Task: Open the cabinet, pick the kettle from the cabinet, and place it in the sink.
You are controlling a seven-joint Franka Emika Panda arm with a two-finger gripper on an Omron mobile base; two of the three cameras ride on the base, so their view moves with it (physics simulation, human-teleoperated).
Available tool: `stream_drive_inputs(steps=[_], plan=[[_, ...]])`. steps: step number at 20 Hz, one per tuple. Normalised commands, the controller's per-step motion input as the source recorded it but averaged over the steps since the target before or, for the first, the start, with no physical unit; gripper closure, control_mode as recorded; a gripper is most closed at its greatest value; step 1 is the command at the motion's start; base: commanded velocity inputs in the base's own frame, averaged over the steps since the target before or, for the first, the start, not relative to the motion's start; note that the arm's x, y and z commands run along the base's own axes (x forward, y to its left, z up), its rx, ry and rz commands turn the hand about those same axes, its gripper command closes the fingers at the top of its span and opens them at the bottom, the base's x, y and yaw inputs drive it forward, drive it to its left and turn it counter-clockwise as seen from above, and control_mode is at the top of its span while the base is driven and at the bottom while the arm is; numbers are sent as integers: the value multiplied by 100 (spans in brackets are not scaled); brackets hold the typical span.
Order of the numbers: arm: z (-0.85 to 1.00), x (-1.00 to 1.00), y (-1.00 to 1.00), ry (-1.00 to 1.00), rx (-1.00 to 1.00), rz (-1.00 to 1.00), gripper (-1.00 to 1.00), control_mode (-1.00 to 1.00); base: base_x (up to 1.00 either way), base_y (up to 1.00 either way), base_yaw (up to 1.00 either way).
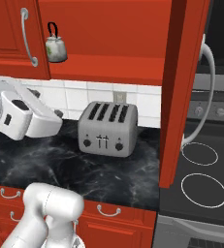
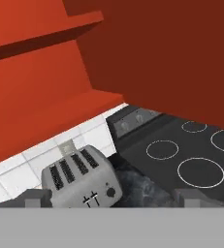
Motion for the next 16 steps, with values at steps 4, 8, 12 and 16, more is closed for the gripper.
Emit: stream_drive_inputs(steps=[4, 8, 12, 16], plan=[[10, 0, 58, 2, -19, 30, -100, -100, 0, 0, 0], [4, 6, 53, 0, -15, 29, -100, -100, 0, 0, 0], [1, 16, 42, 0, -9, 22, -100, -100, 0, 0, 0], [7, 17, 35, 5, -5, 11, -100, -100, 0, 0, 0]])
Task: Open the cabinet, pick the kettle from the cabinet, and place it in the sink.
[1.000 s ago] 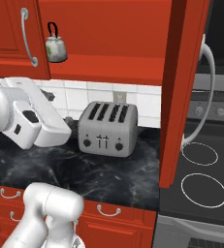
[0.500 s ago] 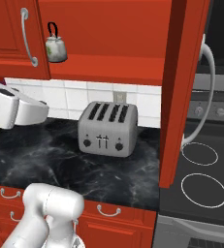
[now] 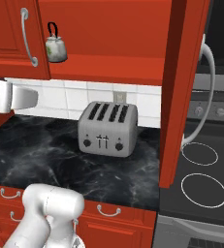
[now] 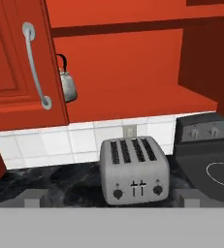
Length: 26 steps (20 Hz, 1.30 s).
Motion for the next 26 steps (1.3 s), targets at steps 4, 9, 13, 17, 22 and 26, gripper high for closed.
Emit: stream_drive_inputs(steps=[4, 9, 13, 17, 22, 26], plan=[[8, 18, 33, 13, -3, 6, -100, -100, 0, 0, 0], [5, 18, 24, 10, 0, 6, -100, -100, 0, 0, 0], [2, 22, 20, 7, 0, 2, -100, -100, 0, 0, 0], [1, 22, 10, 7, 0, 0, -100, -100, 0, 0, 0], [0, 26, 6, 6, 0, 0, -100, -100, 0, 0, 0], [5, 23, 0, 5, 0, 0, -100, -100, 0, 0, 0]])
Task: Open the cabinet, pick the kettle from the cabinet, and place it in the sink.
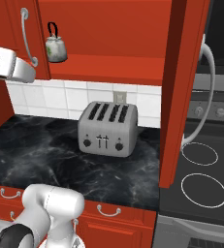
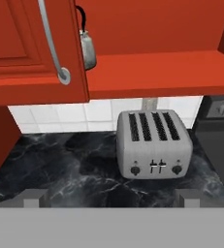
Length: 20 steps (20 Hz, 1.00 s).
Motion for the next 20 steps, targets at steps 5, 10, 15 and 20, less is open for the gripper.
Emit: stream_drive_inputs(steps=[5, 10, 15, 20], plan=[[12, 16, 22, 1, 0, 0, -100, -100, 0, 0, 0], [10, 12, 32, 0, -1, 0, -100, -100, 0, 0, 0], [11, 24, 18, -4, -4, 0, -100, -100, 0, 0, 0], [6, 32, 11, -2, -4, 0, -100, -100, 0, 0, 0]])
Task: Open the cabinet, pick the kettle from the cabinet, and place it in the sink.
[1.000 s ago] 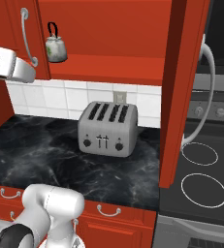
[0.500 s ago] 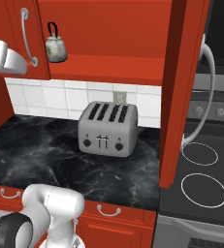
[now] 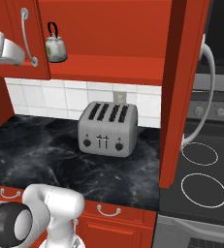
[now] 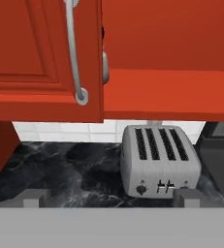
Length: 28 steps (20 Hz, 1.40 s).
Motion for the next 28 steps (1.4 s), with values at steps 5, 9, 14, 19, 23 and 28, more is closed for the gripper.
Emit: stream_drive_inputs(steps=[5, 9, 14, 19, 23, 28], plan=[[0, 34, 22, 0, -2, 0, -100, -100, 0, 0, 0], [0, 29, 25, -2, 0, 0, -100, -100, 0, 0, 0], [0, 40, 10, -1, 0, 0, -100, -100, 0, 0, 0], [0, 40, 5, -2, 0, 0, -100, -100, 0, 0, 0], [0, 41, 5, 0, 0, 0, -100, -100, 0, 0, 0], [0, 34, 13, -1, 0, 0, -100, -100, 0, 0, 0]])
